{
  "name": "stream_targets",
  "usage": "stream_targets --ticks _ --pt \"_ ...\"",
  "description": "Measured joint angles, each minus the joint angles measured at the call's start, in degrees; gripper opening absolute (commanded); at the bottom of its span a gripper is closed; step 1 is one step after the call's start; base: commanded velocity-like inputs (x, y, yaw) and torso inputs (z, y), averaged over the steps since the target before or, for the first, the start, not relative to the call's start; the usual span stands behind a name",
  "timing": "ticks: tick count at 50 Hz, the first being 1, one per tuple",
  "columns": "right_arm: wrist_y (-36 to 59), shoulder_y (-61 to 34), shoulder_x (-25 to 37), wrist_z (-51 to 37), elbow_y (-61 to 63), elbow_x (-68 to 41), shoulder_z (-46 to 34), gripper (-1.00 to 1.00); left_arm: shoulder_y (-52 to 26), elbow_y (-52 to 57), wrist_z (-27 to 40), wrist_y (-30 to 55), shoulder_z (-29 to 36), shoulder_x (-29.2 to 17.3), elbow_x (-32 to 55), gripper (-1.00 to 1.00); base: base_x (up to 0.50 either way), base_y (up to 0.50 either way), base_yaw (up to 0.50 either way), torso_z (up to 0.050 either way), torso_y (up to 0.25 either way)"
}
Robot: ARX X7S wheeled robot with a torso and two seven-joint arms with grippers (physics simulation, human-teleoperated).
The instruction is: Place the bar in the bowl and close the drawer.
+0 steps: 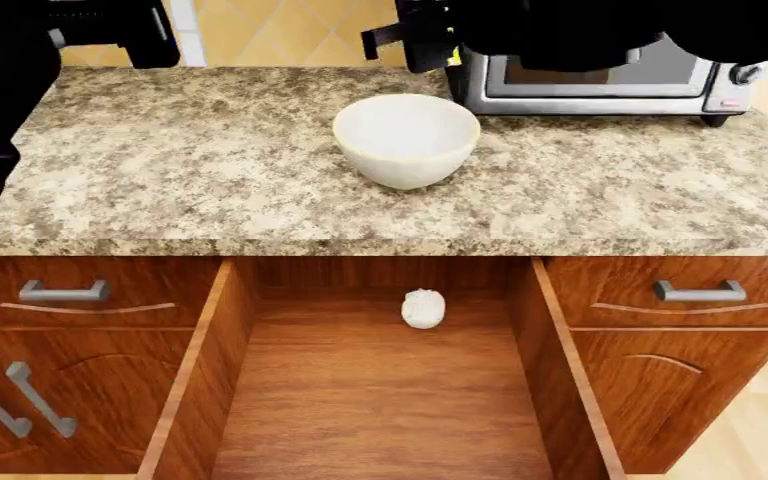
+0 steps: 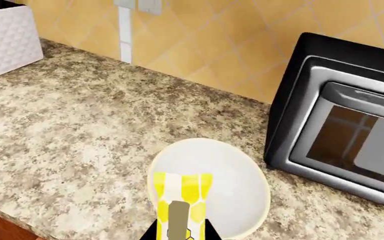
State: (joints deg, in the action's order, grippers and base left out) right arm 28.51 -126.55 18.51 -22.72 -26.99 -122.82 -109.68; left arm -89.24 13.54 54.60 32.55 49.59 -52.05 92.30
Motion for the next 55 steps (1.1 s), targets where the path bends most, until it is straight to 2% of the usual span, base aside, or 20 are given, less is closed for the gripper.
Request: stream_targets --ticks 13,33,44,55 --pt "-1.56 1.29 -6.74 4.58 -15.52 3.86 -0.75 -1.0 -3.23 -8.84 -1.91 2.36 1.55 4.54 -2.49 1.0 0.0 0.0 0.0 0.0 -0.25" --pt "0.72 1.27 -13.86 9.53 -30.47 6.66 -2.06 -1.0 -6.53 -11.98 -2.27 5.04 2.1 6.37 -2.99 1.0 0.0 0.0 0.0 0.003 -0.245" --pt "1.83 1.3 -16.73 11.94 -36.88 8.56 -1.15 -1.0 -7.47 -12.43 -1.94 5.73 1.96 6.58 -2.78 1.0 0.0 0.0 0.0 0.001 -0.003" --pt "1.69 3.17 -17.91 12.3 -39.88 15.01 4.83 -1.0 -7.87 -12.72 -1.92 5.88 1.82 6.77 -2.95 1.0 0.0 0.0 0.0 0.0 0.0"
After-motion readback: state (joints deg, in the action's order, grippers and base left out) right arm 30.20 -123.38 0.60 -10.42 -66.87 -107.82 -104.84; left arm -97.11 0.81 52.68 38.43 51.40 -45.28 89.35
